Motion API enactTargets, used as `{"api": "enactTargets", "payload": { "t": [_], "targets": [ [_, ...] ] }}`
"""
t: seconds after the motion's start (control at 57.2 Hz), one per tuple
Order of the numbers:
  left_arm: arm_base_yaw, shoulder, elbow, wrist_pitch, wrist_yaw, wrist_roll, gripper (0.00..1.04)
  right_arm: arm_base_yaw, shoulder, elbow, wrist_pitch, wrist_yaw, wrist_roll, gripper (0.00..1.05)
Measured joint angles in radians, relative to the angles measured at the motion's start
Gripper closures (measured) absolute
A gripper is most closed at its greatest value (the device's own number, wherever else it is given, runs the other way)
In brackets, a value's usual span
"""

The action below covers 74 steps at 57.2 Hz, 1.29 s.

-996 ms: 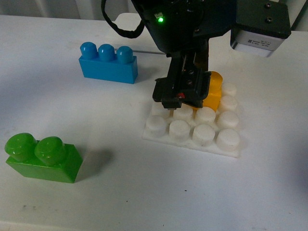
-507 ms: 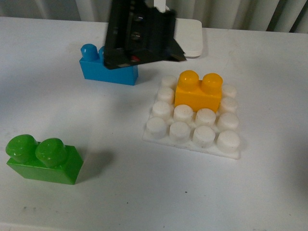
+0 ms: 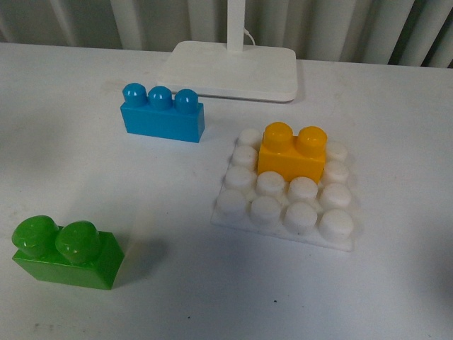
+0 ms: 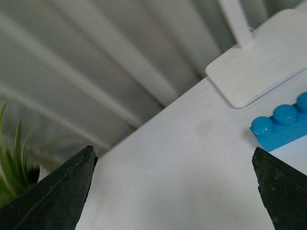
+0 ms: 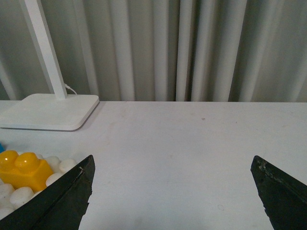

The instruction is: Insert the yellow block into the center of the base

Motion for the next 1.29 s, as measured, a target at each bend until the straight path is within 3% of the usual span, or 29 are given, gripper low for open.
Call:
{"api": "enactTargets", "payload": {
  "t": [0.157,0.279,0.384,0.769,1.293],
  "targets": [
    [0.095,-0.154,-0.121,-0.006,-0.01,-0.43,0.06,0.0,0.0,0.0,0.0,0.0,0.0,0.09],
    [0.097,-0.158,-0.124,-0.004,-0.001,-0.559,0.07,0.0,0.0,0.0,0.0,0.0,0.0,0.09],
    [0.104,-0.193,-0.211,0.146,0.008,-0.625,0.29,0.0,0.0,0.0,0.0,0.0,0.0,0.09],
    [0.108,-0.364,-0.383,0.151,0.008,-0.656,1.01,0.0,0.0,0.0,0.0,0.0,0.0,0.09],
    [0.108,-0.582,-0.476,0.024,0.008,-0.658,1.01,0.0,0.0,0.0,0.0,0.0,0.0,0.09]
  ]
}}
